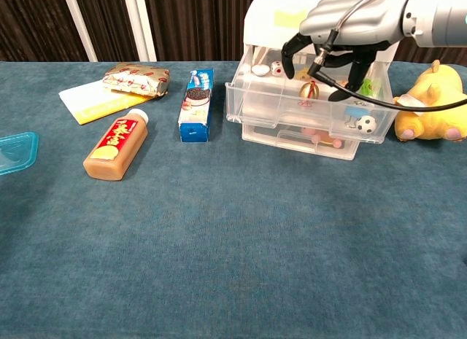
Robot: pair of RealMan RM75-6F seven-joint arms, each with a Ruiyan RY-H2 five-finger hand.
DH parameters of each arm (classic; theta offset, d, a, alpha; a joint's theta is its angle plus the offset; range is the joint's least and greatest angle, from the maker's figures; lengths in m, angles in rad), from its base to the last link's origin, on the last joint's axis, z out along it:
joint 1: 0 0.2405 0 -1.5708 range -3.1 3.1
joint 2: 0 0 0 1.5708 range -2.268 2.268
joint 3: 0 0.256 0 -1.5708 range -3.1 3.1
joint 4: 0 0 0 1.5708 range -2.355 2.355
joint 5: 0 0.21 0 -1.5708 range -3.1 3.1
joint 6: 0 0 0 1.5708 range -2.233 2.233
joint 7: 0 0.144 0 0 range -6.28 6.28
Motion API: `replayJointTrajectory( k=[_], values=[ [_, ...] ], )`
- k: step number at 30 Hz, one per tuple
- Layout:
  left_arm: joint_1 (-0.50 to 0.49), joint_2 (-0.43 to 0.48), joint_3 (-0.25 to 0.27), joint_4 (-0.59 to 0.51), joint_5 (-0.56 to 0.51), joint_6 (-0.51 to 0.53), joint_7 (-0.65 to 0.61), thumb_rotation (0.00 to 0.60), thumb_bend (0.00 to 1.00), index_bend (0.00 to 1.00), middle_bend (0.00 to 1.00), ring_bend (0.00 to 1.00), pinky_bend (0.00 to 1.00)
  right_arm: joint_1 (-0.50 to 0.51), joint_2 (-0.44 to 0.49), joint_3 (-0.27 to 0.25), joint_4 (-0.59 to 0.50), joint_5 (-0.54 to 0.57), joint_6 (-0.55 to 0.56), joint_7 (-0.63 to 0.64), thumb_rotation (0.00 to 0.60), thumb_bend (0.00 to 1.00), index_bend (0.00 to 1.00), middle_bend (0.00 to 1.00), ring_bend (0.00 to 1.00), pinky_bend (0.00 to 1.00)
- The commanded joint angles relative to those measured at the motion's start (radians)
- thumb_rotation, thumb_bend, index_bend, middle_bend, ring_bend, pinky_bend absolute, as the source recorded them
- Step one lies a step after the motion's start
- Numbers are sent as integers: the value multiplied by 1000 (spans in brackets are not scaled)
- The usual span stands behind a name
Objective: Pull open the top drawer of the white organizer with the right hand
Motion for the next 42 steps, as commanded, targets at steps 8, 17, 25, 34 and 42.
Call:
replayJointTrajectory(
  k=[8,17,25,34,42],
  values=[
    [0,2,1,-1,-2,-3,0,600,440,119,0,0,0,9,-19,0,2,22,-2,-46,600,290,404,932,1000,1000],
    [-1,2,2,-2,-3,-4,1,600,440,119,0,0,0,5,-35,-7,6,27,16,-84,600,292,428,936,1000,1000],
    [-2,4,3,-2,-6,-9,4,600,440,119,0,0,0,-1,-47,-12,14,20,45,-125,600,294,429,942,1000,1000],
    [-3,4,4,-3,-7,-12,7,600,439,118,0,0,0,-6,-38,-9,-6,30,55,-140,600,294,429,943,1000,1000],
    [-3,5,4,-4,-9,-13,7,600,440,118,0,0,0,-7,-38,-12,-21,32,56,-148,600,293,429,942,1000,1000]
  ],
)
